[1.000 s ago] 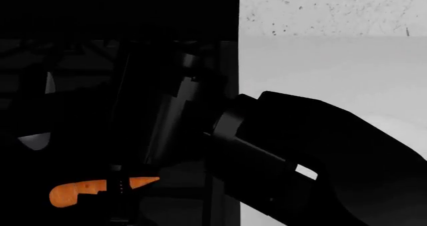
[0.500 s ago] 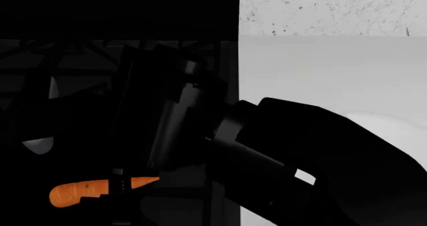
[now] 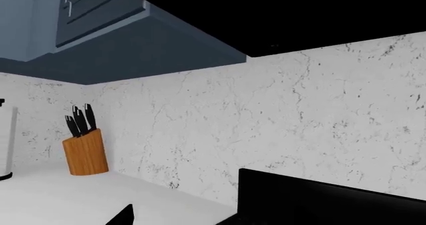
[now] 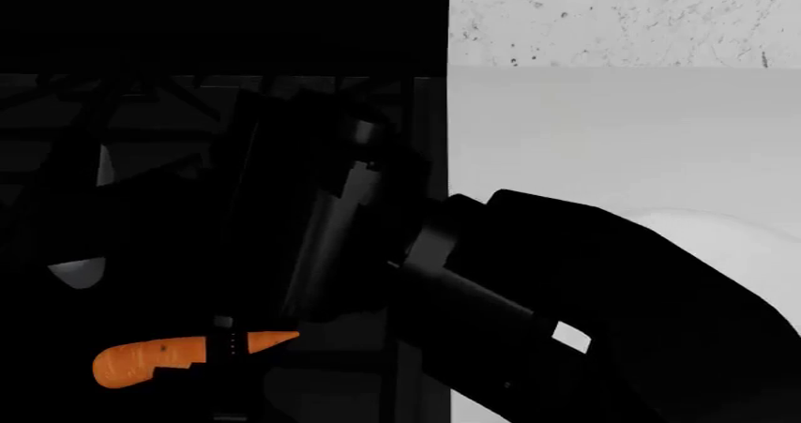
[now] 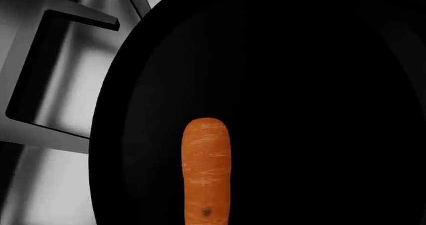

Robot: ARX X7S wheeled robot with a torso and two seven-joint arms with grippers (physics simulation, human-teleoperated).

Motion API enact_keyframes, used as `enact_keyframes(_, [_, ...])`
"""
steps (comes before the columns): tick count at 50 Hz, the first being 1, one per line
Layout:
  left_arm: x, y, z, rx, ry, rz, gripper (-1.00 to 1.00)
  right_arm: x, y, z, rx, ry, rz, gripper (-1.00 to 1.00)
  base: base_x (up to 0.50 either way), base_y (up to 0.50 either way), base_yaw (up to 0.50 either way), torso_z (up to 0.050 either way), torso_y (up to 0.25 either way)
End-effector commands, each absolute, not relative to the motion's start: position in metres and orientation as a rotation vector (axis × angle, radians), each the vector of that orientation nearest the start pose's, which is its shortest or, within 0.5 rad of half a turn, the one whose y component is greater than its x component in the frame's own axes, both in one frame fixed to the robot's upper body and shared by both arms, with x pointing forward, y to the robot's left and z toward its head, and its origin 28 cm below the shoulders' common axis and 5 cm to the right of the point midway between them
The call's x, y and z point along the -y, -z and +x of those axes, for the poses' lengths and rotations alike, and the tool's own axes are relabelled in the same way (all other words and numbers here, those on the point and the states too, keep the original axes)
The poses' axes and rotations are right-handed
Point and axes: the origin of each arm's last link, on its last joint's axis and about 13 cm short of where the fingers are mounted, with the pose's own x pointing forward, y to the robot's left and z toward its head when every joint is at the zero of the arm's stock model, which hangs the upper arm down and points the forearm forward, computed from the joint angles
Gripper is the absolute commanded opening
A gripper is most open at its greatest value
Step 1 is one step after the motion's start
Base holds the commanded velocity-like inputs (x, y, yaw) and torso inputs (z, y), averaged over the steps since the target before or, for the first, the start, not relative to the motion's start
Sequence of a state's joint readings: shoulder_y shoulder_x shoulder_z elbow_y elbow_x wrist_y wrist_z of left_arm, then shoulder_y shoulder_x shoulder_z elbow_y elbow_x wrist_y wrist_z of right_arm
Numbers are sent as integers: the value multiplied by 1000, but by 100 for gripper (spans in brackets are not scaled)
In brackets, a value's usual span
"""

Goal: Pick the carrot from the pan and place it in the bowl.

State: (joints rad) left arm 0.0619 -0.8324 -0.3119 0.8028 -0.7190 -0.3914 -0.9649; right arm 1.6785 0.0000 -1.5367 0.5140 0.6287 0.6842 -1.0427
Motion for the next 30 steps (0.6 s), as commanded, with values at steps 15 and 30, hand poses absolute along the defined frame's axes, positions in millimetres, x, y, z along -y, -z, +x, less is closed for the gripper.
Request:
enact_keyframes(15, [-316, -198, 170, 412, -669, 93, 100, -28, -274, 379, -630, -1492, -1056, 100, 0, 0, 0, -1, 0])
enact_keyframes(30, [-317, -193, 172, 401, -674, 89, 100, -28, -267, 380, -637, -1496, -1038, 100, 0, 0, 0, -1, 0])
